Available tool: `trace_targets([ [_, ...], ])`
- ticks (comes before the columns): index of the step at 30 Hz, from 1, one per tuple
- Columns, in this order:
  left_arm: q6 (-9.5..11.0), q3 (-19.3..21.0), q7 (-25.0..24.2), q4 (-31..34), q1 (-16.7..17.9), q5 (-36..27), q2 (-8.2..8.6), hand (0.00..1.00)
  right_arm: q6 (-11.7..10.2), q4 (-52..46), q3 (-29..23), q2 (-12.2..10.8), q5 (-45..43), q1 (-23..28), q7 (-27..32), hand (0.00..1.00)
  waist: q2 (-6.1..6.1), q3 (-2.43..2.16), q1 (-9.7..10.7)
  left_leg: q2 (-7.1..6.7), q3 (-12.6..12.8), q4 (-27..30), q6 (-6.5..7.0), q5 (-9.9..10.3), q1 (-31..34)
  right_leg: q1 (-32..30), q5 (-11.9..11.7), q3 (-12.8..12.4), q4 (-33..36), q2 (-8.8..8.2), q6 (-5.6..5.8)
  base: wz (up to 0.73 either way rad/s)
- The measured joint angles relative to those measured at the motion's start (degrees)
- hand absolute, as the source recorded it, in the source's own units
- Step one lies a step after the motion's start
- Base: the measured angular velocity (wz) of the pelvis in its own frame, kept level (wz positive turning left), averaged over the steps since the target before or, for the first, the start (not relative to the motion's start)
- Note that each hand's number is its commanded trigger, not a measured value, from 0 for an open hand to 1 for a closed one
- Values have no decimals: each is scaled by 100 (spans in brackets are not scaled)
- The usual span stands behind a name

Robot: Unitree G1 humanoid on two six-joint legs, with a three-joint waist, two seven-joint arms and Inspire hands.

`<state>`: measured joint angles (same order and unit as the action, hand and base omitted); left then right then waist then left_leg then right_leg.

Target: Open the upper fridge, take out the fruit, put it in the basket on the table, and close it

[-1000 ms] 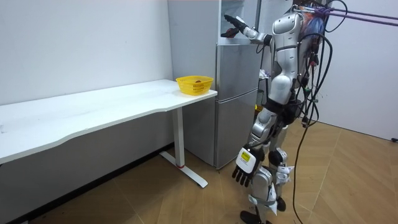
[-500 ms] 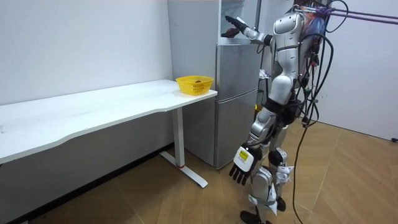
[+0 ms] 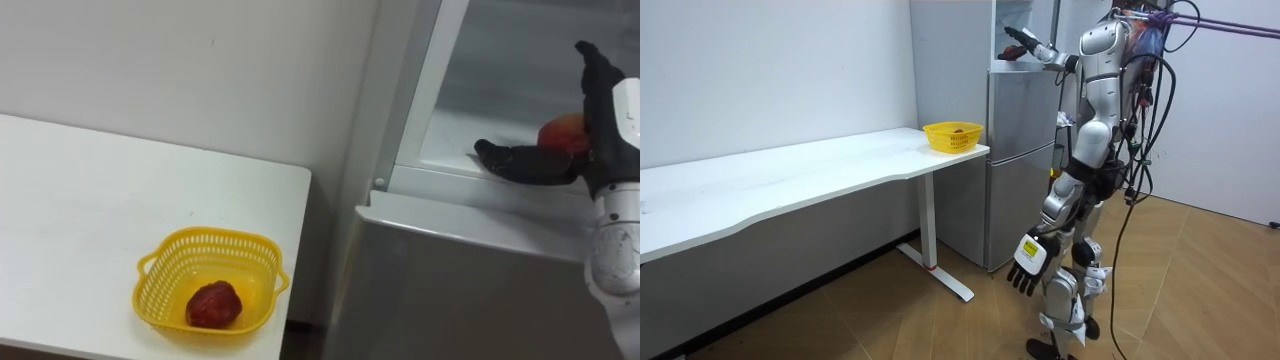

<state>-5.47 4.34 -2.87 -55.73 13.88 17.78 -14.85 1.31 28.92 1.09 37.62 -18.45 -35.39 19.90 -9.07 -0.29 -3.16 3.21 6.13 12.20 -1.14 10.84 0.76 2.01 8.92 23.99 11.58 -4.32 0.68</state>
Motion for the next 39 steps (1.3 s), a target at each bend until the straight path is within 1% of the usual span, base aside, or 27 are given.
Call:
trace_targets([
  [1,-7,1,0,0,10,-3,0,0,-2,21,-1,2,20,0,-32,0,5,-4,9,0,-7,1,0,0,2,0,0,1,0,-1,0,0],
  [3,-46,7,8,0,18,-8,-1,0,-2,178,-17,21,197,-2,-151,0,20,-30,7,-1,-18,9,0,0,7,4,0,3,1,-2,0,3],
  [7,-46,17,6,-1,18,-5,2,0,-3,201,-65,21,300,-2,-313,0,42,-41,-5,-1,-18,16,0,0,19,5,0,4,1,-6,0,0],
  [10,-46,38,1,-1,23,-6,2,0,-6,233,-72,21,398,-2,-412,0,47,-41,-7,-3,-12,14,1,-1,20,13,0,-5,3,-8,0,0],
  [16,-46,35,-20,-3,58,-7,5,0,-20,464,-74,84,767,-28,-633,0,103,-5,-6,-3,-14,57,2,-1,7,74,0,-2,3,-12,0,3],
  [17,-46,27,-35,-4,90,-7,5,0,-20,531,-73,86,775,-73,-707,0,115,4,22,-2,-14,58,2,-1,-7,88,0,-2,3,-12,0,0],
  [20,-47,25,-72,-2,90,-5,5,0,2,638,-60,87,986,-161,-901,0,140,-6,14,1,-9,58,4,-6,-17,89,0,-4,7,-15,-1,0],
  [23,-59,0,-139,-3,110,-11,1,0,6,638,-60,87,1198,-170,-1095,0,136,-10,-3,-1,-5,55,8,-12,-32,98,0,-4,14,-21,-1,0],
  [24,-76,0,-161,-3,128,-10,1,0,9,645,-60,88,1276,-170,-1173,16,128,-13,2,-1,-5,55,10,-14,-33,98,0,-3,18,-25,-1,0],
  [25,-89,0,-169,-3,129,-10,1,0,13,649,-60,88,1309,-172,-1216,70,123,-13,7,0,-5,55,12,-16,-32,98,0,-3,18,-27,0,0],
  [26,-111,0,-182,-3,129,-10,1,0,36,649,-60,88,1369,-174,-1301,100,111,-10,14,1,-5,54,14,-17,-32,98,0,-2,18,-32,0,0],
  [28,-156,3,-196,-2,121,-10,0,0,129,651,-61,88,1412,-176,-1418,100,80,7,19,2,-5,54,16,-18,-31,97,0,-2,18,-41,0,0],
  [31,-169,-5,-237,-2,116,-24,-12,0,133,667,-48,97,1442,-185,-1509,100,31,8,22,-4,-4,54,19,-18,-33,96,0,-17,15,-46,0,0],
  [35,-168,-24,-227,-2,109,-27,-23,0,156,669,-8,110,1424,-190,-1542,100,10,8,14,-3,-3,54,19,-18,-35,95,0,-13,14,-38,-1,0],
  [39,-168,-26,-224,-2,117,-27,-23,0,185,669,6,136,1230,-307,-1523,100,20,15,12,-3,-4,54,18,-18,-35,96,0,-12,13,-27,-1,0],
])
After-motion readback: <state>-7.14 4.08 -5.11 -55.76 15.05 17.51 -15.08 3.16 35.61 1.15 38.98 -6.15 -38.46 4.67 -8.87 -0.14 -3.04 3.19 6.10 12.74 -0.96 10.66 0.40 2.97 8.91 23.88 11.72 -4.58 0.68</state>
